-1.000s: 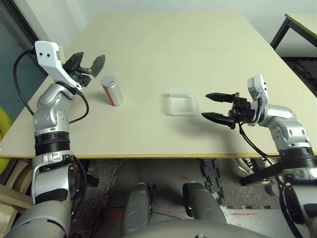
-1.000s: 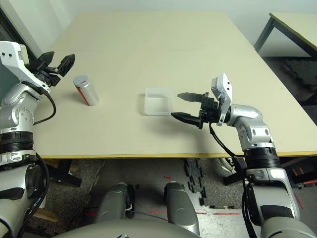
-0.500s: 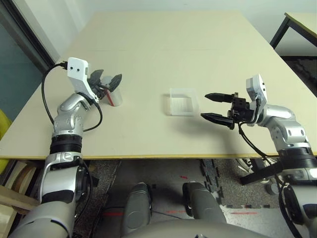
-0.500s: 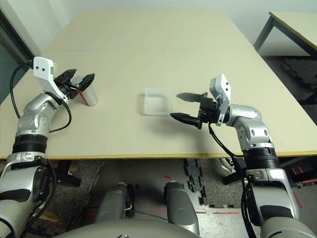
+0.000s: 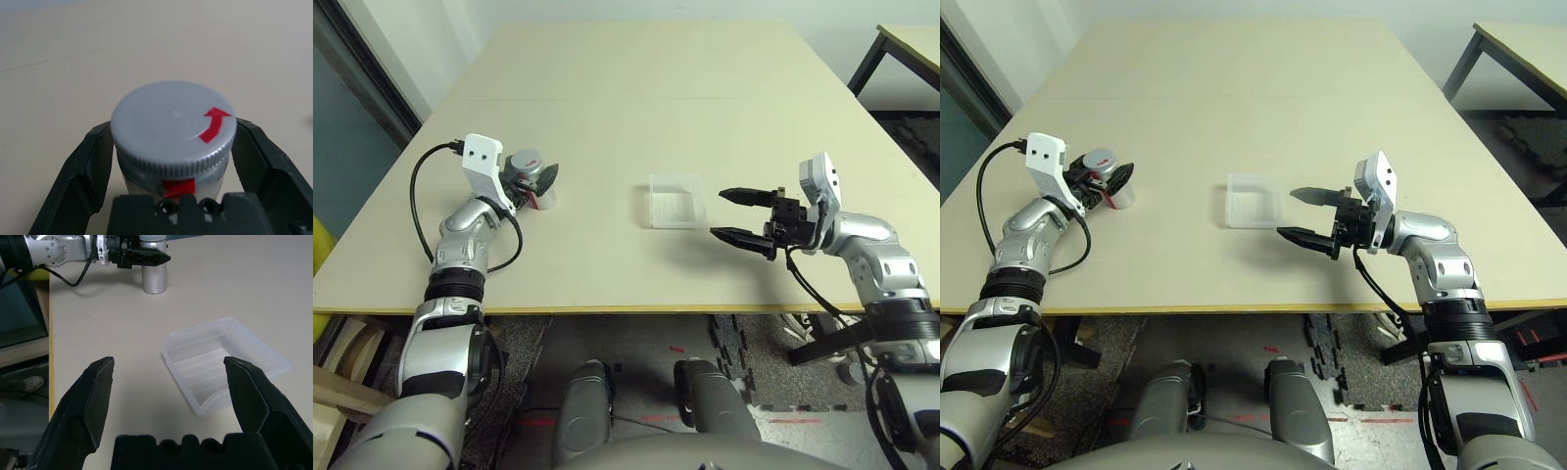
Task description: Pour the medicine from the bottle into the box.
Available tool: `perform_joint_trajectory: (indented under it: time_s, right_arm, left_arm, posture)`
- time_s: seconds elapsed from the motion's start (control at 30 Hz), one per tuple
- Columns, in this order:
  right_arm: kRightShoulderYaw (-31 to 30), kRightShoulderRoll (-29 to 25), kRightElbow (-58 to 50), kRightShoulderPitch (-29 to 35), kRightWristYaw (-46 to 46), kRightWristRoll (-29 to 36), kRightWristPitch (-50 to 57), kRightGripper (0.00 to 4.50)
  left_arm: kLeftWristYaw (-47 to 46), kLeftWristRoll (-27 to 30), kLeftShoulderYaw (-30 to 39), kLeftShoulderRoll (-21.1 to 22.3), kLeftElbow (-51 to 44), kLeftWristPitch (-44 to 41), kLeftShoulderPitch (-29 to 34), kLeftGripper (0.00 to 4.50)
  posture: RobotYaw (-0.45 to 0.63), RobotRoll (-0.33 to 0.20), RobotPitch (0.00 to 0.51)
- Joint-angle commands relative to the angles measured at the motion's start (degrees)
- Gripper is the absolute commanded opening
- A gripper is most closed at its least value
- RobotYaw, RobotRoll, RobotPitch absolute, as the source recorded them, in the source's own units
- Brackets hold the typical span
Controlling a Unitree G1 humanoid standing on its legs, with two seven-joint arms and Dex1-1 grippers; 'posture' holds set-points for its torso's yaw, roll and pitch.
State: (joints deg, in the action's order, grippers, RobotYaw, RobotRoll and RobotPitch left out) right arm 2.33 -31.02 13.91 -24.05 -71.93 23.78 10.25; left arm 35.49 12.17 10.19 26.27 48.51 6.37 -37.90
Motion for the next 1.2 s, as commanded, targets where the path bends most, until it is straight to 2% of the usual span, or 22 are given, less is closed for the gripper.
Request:
perform_joint_trajectory:
  time_s: [0.03,0.47,1.2]
  right_arm:
    - [-0.49,-0.44,-0.72,0.35,-0.04,-0.09,0.07,4.46]
    - [-0.07,-0.82,-1.31,1.48,0.29,-0.02,-0.09,4.46]
    - [0.57,-1.75,-1.46,2.91,0.63,0.2,-0.93,4.46]
  left_arm:
    - [0.07,-1.68,-0.62,-0.17,3.73,2.37,-1.24,4.5]
    - [0.25,-3.89,-0.72,-0.67,11.01,7.77,-3.6,4.5]
    - [-0.28,-6.45,-0.67,-1.45,18.07,10.45,-6.45,4.5]
  posture:
    - [-0.12,0.0,0.096]
    - [-0.15,0.0,0.094]
    - [-0.17,0.0,0.095]
